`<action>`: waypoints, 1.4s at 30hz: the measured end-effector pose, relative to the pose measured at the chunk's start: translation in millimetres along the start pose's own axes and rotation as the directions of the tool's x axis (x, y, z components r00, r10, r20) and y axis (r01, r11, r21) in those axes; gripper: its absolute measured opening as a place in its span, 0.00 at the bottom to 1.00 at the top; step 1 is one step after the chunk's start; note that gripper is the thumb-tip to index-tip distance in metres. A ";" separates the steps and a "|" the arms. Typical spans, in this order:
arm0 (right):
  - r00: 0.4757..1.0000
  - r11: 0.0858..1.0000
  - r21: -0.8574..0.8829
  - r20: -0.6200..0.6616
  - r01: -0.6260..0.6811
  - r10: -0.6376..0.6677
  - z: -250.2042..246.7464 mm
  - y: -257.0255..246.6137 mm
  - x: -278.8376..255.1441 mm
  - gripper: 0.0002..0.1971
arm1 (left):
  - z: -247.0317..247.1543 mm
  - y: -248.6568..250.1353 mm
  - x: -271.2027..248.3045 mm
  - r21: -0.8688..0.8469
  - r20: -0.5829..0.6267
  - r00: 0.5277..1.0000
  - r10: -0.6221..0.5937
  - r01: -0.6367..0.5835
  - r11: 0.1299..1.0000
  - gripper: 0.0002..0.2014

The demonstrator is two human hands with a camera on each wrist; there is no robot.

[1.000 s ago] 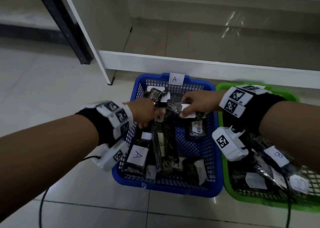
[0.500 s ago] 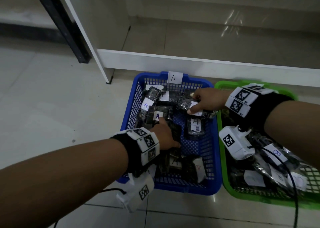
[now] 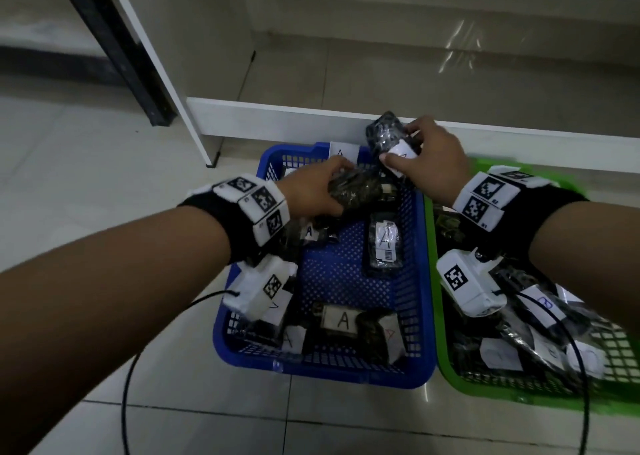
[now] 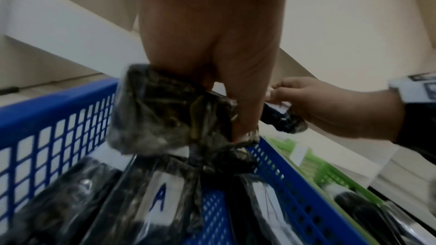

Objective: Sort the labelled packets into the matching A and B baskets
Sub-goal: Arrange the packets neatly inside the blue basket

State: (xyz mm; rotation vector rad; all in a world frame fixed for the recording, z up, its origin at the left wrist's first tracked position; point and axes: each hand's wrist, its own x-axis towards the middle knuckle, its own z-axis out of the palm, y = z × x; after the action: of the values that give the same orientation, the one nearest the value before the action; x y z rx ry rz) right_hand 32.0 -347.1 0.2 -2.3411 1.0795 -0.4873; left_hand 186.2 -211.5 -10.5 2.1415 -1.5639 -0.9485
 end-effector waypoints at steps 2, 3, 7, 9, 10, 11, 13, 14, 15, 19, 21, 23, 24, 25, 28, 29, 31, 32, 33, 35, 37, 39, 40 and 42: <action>0.997 1.000 0.027 -0.074 -0.008 0.010 -0.6 0.0 -2.0 0.26 | -4.2 -3.2 9.0 0.197 -0.078 0.992 0.104 -0.087 0.977 0.36; 0.994 0.999 0.036 -0.108 -0.012 0.016 -1.1 0.0 -3.8 0.26 | -3.9 -4.4 11.8 0.330 -0.113 0.984 0.140 -0.096 0.939 0.36; 0.982 0.997 -0.003 -0.175 0.077 -0.076 -2.4 -0.4 -18.3 0.25 | 14.1 -12.6 13.4 0.644 -0.139 0.966 0.220 -0.080 0.760 0.29; 0.976 0.982 -0.026 -0.109 0.187 -0.188 -2.1 -2.3 -28.6 0.25 | 21.8 -18.3 13.1 0.644 -0.102 0.972 0.214 -0.100 0.758 0.29; 0.969 0.971 -0.035 -0.066 0.237 -0.239 -1.8 -3.9 -34.2 0.26 | 22.2 -19.7 13.4 0.635 -0.086 0.976 0.201 -0.102 0.766 0.30; 0.960 0.960 -0.049 -0.025 0.277 -0.278 -0.9 -5.1 -39.2 0.26 | 20.8 -20.3 14.4 0.643 -0.069 0.980 0.187 -0.099 0.759 0.31; 0.941 0.937 -0.081 0.039 0.339 -0.337 4.1 -5.5 -48.1 0.26 | 13.0 -21.9 15.7 0.678 -0.039 0.988 0.147 -0.082 0.730 0.34; 0.934 0.930 -0.092 0.074 0.356 -0.350 7.4 -6.3 -52.1 0.26 | 5.9 -23.6 14.4 0.672 -0.036 0.991 0.128 -0.071 0.738 0.34; 0.928 0.926 -0.099 0.113 0.365 -0.354 10.7 -7.0 -56.2 0.26 | -2.0 -25.3 11.2 0.648 -0.045 0.990 0.131 -0.071 0.758 0.33; 0.858 0.894 -0.132 0.370 0.429 -0.357 24.9 -13.0 -73.0 0.28 | -21.5 -33.6 -22.7 0.576 -0.114 0.946 0.304 -0.186 0.796 0.15; 0.766 0.863 -0.144 0.548 0.484 -0.338 33.7 -14.1 -79.7 0.28 | -17.1 -38.9 -45.9 0.568 -0.009 0.948 0.319 -0.258 0.782 0.10; 0.651 0.824 -0.155 0.698 0.544 -0.298 43.5 -14.1 -84.2 0.27 | -7.2 -46.9 -63.7 0.647 0.112 0.918 0.379 -0.357 0.674 0.11; 0.611 0.811 -0.166 0.745 0.560 -0.269 47.3 -14.1 -85.4 0.28 | -1.8 -53.4 -68.9 0.685 0.161 0.892 0.423 -0.410 0.603 0.10; 0.594 0.810 -0.186 0.770 0.557 -0.232 49.9 -14.0 -86.0 0.30 | 3.6 -58.9 -72.0 0.709 0.189 0.871 0.453 -0.440 0.551 0.09; 0.593 0.836 -0.224 0.792 0.500 -0.143 54.5 -16.5 -85.6 0.31 | 16.5 -69.8 -74.4 0.721 0.247 0.860 0.447 -0.471 0.508 0.12; 0.600 0.865 -0.209 0.790 0.455 -0.124 55.8 -17.8 -84.6 0.32 | 19.5 -71.1 -74.2 0.723 0.280 0.862 0.423 -0.479 0.497 0.15; 0.623 0.933 -0.133 0.774 0.335 -0.113 55.9 -22.3 -80.8 0.35 | 24.5 -72.0 -71.9 0.723 0.357 0.884 0.304 -0.467 0.510 0.22; 0.637 0.949 -0.104 0.762 0.296 -0.115 55.6 -24.7 -77.8 0.36 | 26.9 -73.6 -69.6 0.731 0.389 0.889 0.242 -0.458 0.506 0.25; 0.652 0.955 -0.097 0.749 0.281 -0.115 55.0 -26.1 -74.5 0.37 | 28.8 -74.2 -67.1 0.744 0.408 0.887 0.215 -0.460 0.485 0.27; 0.688 0.954 -0.110 0.716 0.280 -0.120 53.6 -26.2 -68.7 0.38 | 31.2 -72.9 -63.1 0.766 0.429 0.880 0.206 -0.475 0.433 0.30; 0.719 0.956 -0.125 0.687 0.264 -0.109 51.4 -23.1 -63.9 0.41 | 32.5 -71.7 -60.1 0.789 0.432 0.881 0.192 -0.473 0.393 0.29; 0.741 0.962 -0.140 0.666 0.235 -0.084 49.4 -19.0 -60.4 0.41 | 31.8 -70.3 -58.6 0.798 0.428 0.883 0.191 -0.469 0.378 0.25; 0.755 0.966 -0.139 0.651 0.218 -0.077 48.4 -17.4 -59.3 0.39 | 30.5 -68.0 -57.9 0.805 0.420 0.883 0.207 -0.468 0.365 0.24; 0.775 0.973 -0.123 0.627 0.193 -0.075 45.9 -16.3 -58.6 0.28 | 26.8 -64.3 -55.9 0.808 0.403 0.883 0.241 -0.467 0.360 0.22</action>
State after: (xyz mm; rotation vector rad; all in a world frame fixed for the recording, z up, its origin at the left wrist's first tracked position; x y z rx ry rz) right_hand 28.9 -278.8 -33.3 -2.4652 0.6539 0.3533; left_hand 204.0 -133.9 -51.1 2.0428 -3.0111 -0.1178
